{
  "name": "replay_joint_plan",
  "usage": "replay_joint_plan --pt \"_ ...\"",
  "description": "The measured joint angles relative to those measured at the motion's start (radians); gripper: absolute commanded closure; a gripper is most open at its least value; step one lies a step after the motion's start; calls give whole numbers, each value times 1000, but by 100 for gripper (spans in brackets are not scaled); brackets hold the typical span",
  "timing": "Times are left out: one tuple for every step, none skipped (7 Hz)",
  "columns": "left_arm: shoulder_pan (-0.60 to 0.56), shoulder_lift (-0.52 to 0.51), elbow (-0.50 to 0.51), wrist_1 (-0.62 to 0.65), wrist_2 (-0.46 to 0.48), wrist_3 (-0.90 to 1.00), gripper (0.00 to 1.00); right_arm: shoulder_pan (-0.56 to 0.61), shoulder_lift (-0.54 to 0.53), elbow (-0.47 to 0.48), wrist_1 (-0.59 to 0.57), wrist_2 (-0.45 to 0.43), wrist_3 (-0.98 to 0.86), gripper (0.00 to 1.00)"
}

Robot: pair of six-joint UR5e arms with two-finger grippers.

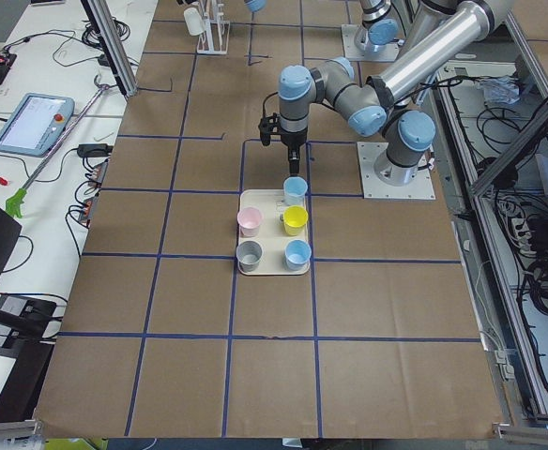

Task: Transfer IKEA cup to right arm and place on rack

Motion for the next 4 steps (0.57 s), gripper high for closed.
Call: replay_joint_plan --pt "0 -8 -43 50 0 0 1 3 -56 -8 42 4 3 0" --pt "1 -24 -74 87 0 0 1 14 -110 -8 71 7 5 0" --pt "2 -47 -94 120 1 1 1 32 -154 -2 83 9 8 0" --pt "3 -70 -104 141 4 3 1 53 -188 15 86 13 33 0"
